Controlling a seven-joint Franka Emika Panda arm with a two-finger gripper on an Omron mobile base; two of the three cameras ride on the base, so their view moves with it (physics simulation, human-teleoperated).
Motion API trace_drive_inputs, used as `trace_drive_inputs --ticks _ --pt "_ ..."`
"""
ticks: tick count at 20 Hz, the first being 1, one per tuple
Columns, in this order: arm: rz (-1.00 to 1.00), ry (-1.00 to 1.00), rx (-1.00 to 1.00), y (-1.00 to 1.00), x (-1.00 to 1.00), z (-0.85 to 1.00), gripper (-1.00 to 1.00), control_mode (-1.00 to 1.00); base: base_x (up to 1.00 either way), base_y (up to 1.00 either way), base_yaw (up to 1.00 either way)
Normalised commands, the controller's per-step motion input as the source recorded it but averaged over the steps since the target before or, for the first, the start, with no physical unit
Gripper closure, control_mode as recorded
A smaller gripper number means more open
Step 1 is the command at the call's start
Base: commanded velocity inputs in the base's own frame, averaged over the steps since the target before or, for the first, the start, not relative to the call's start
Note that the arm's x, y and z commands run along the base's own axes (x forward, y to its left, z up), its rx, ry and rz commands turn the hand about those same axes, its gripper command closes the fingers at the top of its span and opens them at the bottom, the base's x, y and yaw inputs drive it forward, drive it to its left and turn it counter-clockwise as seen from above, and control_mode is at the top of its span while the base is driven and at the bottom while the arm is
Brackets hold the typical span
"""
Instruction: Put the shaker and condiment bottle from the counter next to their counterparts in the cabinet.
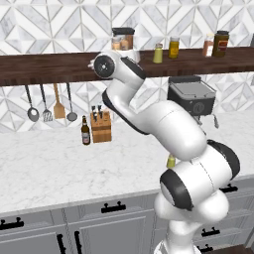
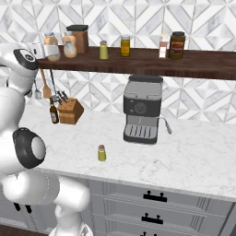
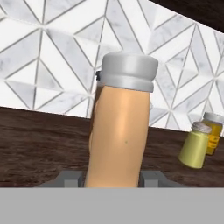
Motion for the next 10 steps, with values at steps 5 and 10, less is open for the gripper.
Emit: trace_drive_inputs --ticks 5,10 --pt "0.0 0.0 0.0 0.0 0.19 -0.07 1.0 -1.0 0.0 0.0 0.0" --pt "0.0 0.0 0.0 0.0 0.19 -0.03 1.0 -1.0 0.0 0.0 0.0"
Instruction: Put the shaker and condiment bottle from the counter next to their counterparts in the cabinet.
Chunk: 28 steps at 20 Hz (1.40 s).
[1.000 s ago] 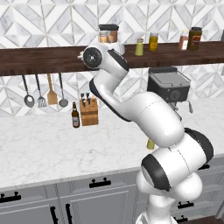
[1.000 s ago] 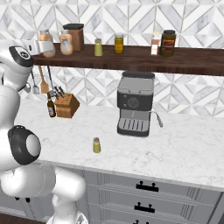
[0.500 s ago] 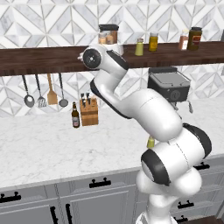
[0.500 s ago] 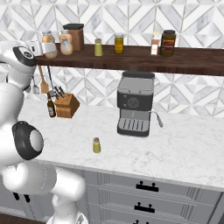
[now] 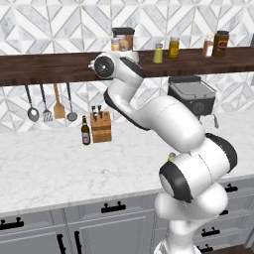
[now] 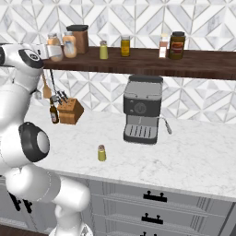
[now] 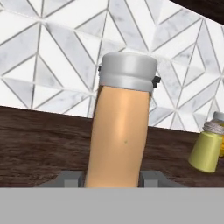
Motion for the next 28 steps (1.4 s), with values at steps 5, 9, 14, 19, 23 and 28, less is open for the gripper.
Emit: trace_drive_inputs --ticks 5,9,14,19,23,28 --pt "0.0 0.0 0.0 0.0 0.13 -0.06 1.0 -1.0 0.0 0.0 0.0" --pt "0.0 0.0 0.0 0.0 0.19 -0.07 -1.0 -1.0 0.0 0.0 0.0" --pt "0.0 0.0 0.0 0.0 0.23 0.0 -1.0 -1.0 0.0 0.0 0.0" --pt "0.0 0.0 0.0 0.0 0.03 0.0 -1.0 -1.0 0.0 0.0 0.0" --pt "0.0 0.0 0.0 0.0 -0.12 0.0 -1.0 -1.0 0.0 0.0 0.0" --pt "0.0 -0.01 0.01 0.0 -0.33 0.0 -1.0 -1.0 0.0 0.0 0.0"
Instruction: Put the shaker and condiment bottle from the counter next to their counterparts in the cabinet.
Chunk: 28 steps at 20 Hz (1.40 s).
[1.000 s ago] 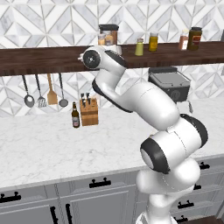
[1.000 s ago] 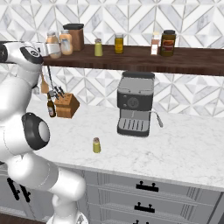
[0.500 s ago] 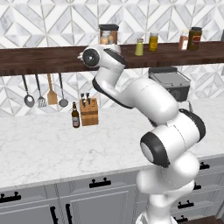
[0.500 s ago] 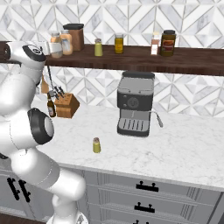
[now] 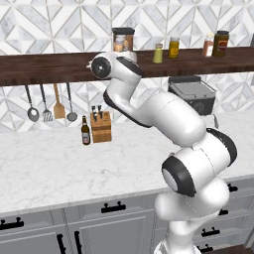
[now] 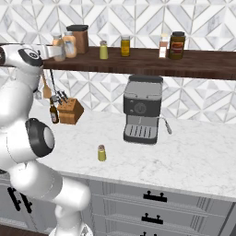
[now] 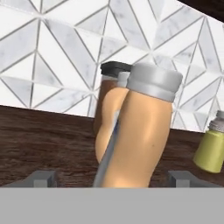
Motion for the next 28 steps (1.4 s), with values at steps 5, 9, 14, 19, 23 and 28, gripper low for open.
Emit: trace_drive_inputs --ticks 5,9,14,19,23,28 --pt "0.0 -0.02 0.01 0.0 -0.41 0.0 -1.0 -1.0 0.0 0.0 0.0" --pt "0.0 -0.02 0.01 0.0 -0.4 0.0 -1.0 -1.0 0.0 0.0 0.0" --pt "0.0 -0.01 0.01 0.0 -0.5 0.0 -1.0 -1.0 0.0 0.0 0.0" --pt "0.0 0.0 0.04 0.0 -0.62 0.0 -1.0 -1.0 0.0 0.0 0.0" --pt "0.0 0.0 0.06 0.0 -0.73 0.0 -1.0 -1.0 0.0 0.0 0.0" --pt "0.0 0.0 0.07 0.0 -0.83 0.0 -1.0 -1.0 0.0 0.0 0.0"
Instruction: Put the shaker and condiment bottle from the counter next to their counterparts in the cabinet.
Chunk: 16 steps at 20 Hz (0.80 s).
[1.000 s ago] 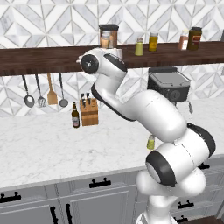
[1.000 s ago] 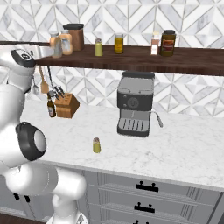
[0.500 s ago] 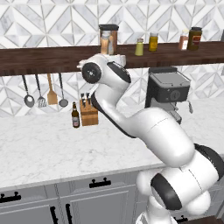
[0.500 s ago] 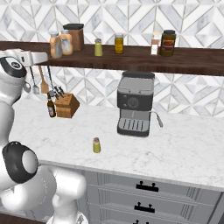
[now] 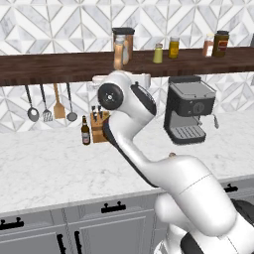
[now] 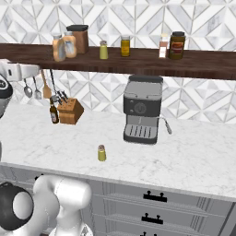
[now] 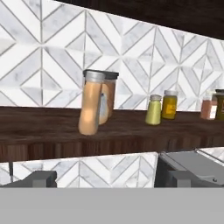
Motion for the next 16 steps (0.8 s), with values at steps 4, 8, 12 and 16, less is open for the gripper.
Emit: trace_drive_inputs --ticks 4,8,12,16 --pt "-0.08 -0.03 0.03 -0.13 -0.84 -0.12 -1.0 -1.0 0.0 0.0 0.0" --pt "-0.17 -0.05 0.02 -0.29 -0.84 -0.21 -1.0 -1.0 0.0 0.0 0.0" --pt "-0.21 -0.06 0.01 -0.36 -0.65 -0.32 -1.0 -1.0 0.0 0.0 0.0" --pt "-0.17 -0.04 0.0 -0.33 -0.46 -0.33 -1.0 -1.0 0.0 0.0 0.0"
